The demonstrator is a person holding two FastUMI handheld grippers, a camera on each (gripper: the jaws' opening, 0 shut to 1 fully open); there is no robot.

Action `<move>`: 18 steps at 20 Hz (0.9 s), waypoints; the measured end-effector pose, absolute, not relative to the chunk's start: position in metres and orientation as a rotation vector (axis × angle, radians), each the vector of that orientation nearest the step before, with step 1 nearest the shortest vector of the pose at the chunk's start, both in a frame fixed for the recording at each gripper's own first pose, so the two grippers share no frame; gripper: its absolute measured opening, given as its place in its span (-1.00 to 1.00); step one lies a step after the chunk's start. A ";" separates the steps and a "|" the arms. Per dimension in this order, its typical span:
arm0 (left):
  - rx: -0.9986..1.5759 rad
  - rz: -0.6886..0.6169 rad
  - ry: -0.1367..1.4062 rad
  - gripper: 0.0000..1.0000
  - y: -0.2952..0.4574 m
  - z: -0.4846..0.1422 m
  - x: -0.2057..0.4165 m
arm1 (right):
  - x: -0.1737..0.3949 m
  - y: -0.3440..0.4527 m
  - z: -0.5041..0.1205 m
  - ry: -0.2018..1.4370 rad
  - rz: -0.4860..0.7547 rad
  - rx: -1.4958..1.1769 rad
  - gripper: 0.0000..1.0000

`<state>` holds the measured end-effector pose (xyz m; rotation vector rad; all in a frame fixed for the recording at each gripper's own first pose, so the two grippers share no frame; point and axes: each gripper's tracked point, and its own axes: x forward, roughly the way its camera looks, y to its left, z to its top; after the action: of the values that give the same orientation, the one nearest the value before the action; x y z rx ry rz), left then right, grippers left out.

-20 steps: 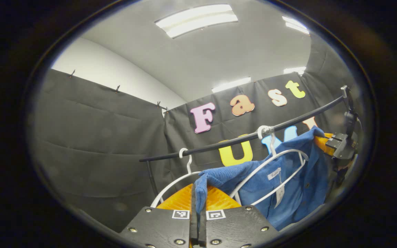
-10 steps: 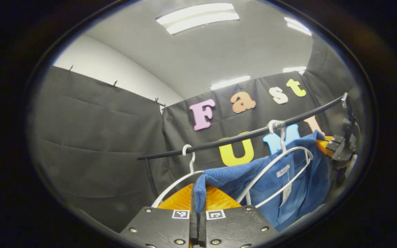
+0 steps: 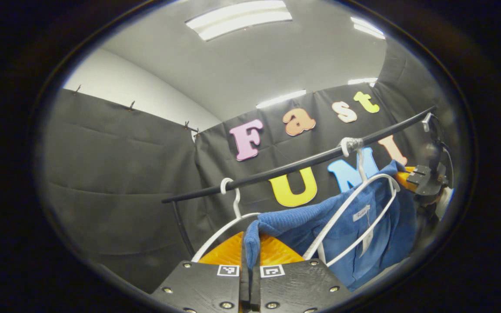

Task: Grasp the clothes on the hanger with both hands and then place them into the laundry hamper below.

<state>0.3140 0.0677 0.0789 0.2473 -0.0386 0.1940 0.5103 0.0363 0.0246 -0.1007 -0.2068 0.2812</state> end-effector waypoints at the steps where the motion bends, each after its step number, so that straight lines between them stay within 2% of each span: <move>1: 0.238 0.190 -0.028 -0.92 0.069 0.073 0.317 | 0.516 0.037 0.017 -0.189 0.282 -0.100 -0.95; 8: 0.214 0.176 0.034 -0.98 0.067 0.040 0.318 | 0.519 0.036 -0.031 -0.089 0.309 -0.122 -0.95; 11: 0.200 0.182 0.068 -0.92 0.070 0.022 0.311 | 0.505 0.035 -0.049 -0.056 0.324 -0.142 -0.95; 18: 0.165 0.193 0.092 -0.98 0.071 0.007 0.280 | 0.473 0.034 -0.068 -0.011 0.346 -0.162 -0.95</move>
<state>0.2799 0.0710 0.0068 0.1647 0.0921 0.1927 0.4727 0.0336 -0.0681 -0.1623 -0.0111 0.3456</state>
